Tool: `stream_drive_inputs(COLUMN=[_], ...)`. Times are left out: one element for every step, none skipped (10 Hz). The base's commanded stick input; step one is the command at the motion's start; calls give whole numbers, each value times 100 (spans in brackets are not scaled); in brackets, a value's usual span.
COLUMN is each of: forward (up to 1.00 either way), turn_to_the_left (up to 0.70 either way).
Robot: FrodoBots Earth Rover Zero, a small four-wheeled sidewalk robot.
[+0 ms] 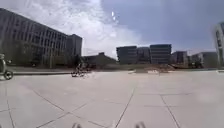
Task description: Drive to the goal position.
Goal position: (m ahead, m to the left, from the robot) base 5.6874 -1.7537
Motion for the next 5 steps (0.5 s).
stream_drive_inputs(forward=[45,45,45,45,45], turn_to_the_left=[1,-12,-24,-24,-24])
